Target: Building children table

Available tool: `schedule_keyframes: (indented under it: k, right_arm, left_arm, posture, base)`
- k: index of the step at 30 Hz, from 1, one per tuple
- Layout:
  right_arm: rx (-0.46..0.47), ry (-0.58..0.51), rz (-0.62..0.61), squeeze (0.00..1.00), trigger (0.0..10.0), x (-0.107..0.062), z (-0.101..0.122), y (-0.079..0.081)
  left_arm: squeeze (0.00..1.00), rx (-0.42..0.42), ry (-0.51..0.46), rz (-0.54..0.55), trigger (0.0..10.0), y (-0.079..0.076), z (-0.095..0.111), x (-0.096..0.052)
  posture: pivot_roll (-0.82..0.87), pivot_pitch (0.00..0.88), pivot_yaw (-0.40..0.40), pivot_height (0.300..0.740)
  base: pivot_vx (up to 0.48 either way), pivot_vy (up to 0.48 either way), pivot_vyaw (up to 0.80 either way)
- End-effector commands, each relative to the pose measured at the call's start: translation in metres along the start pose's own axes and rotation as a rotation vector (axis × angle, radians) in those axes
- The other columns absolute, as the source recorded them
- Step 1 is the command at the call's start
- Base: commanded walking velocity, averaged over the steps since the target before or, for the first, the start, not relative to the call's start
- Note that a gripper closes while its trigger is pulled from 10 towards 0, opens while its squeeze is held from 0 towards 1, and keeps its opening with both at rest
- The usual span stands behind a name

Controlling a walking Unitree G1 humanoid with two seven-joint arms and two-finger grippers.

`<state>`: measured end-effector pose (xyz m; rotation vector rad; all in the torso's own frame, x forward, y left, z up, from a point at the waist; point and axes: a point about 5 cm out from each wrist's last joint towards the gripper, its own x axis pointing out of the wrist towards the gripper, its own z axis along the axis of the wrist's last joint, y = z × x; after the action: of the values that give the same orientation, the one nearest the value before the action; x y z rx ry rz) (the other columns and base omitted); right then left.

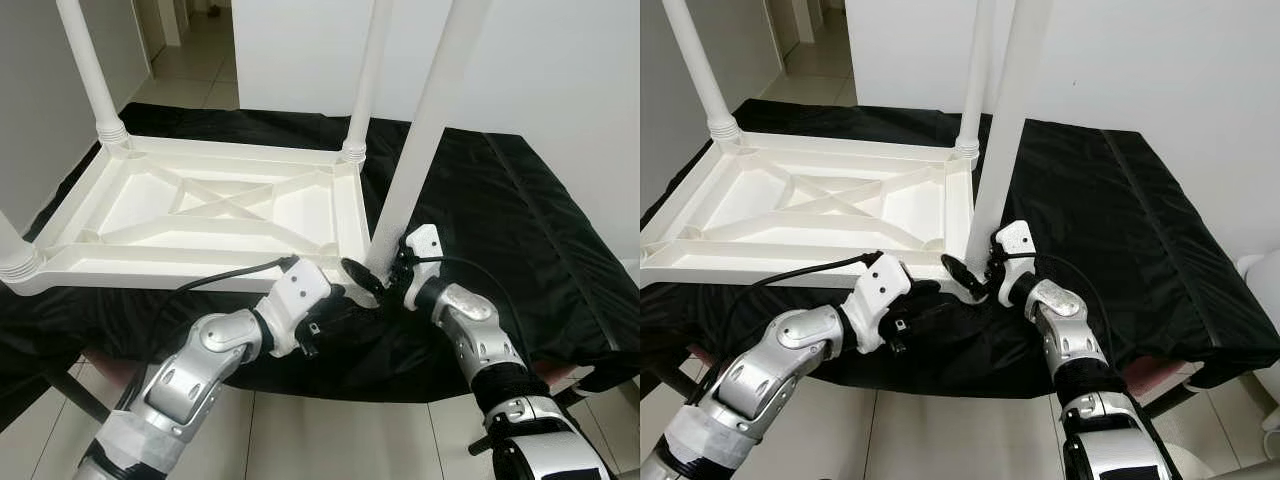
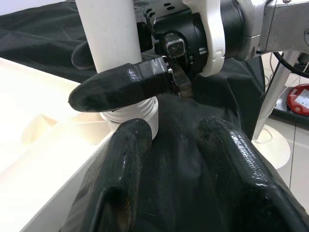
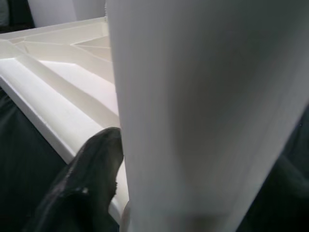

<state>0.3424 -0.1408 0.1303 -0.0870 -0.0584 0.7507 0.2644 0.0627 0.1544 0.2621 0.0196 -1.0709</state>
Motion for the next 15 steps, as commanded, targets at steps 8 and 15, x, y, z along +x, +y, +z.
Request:
schedule_keyframes:
  k: [8,15]
  right_arm:
    - [0.006,0.038,-0.006,0.00,0.0,-0.0061,-0.0081,-0.0018]
    - [0.039,0.050,-0.056,0.00,10.0,-0.0092,-0.0113,-0.0038]
  left_arm:
    - [0.00,0.002,-0.007,-0.089,10.0,-0.0060,0.0023,0.0028]
    - [0.00,0.004,-0.007,-0.088,10.0,-0.0054,0.0024,0.0023]
  posture:
    - [0.03,0.034,-0.044,0.740]
    - [0.03,0.034,-0.045,0.740]
  base:
    - [0.000,0.000,0.00]
    - [0.000,0.000,0.00]
